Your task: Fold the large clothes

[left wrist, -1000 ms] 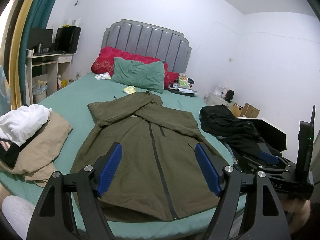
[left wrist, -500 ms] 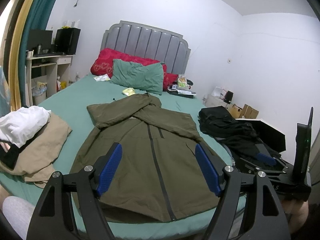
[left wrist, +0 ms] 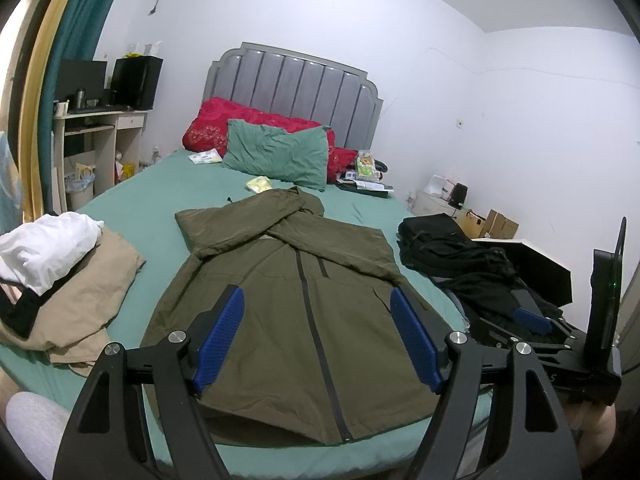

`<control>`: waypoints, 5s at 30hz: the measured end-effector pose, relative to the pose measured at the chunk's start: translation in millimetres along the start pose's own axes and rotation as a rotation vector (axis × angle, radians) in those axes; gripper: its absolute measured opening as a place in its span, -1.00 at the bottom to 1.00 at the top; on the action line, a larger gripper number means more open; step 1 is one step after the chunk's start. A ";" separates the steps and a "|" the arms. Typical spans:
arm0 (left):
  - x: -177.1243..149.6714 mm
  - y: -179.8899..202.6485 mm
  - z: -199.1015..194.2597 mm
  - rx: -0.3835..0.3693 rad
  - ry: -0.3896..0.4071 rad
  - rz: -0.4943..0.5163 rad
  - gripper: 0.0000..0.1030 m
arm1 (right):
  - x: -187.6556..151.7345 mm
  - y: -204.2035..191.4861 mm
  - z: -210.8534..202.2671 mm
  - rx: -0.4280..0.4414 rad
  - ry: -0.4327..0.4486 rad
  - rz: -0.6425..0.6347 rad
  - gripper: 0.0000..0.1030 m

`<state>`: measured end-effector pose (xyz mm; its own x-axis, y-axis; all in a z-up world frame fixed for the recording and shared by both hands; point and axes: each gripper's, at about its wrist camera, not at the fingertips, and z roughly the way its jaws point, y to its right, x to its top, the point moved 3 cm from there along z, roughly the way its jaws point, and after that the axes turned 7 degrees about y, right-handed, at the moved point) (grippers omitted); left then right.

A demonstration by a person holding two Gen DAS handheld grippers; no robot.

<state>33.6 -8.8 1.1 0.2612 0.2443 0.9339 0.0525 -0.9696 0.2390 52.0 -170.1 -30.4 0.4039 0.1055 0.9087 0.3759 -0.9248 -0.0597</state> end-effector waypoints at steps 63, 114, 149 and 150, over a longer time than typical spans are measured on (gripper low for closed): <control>16.5 -259.6 327.4 0.231 -0.248 -0.127 0.52 | 57.7 -65.0 450.6 0.262 -0.323 -0.487 -0.95; 16.8 -257.0 321.0 0.149 -0.252 -0.175 0.52 | 225.7 -128.0 390.2 0.151 -0.040 -0.215 -0.95; -1.2 -219.0 339.4 0.114 -0.330 -0.137 0.52 | 52.0 -4.5 382.8 0.077 -0.236 -0.196 -0.87; -0.7 -220.1 339.3 0.116 -0.325 -0.141 0.52 | 69.2 -0.1 379.2 0.022 -0.190 -0.293 -0.87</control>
<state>349.0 199.9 -142.5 0.5347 0.3767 0.7564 0.2137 -0.9263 0.3102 396.2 -24.1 -124.2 0.4236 0.4334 0.7955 0.5156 -0.8374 0.1816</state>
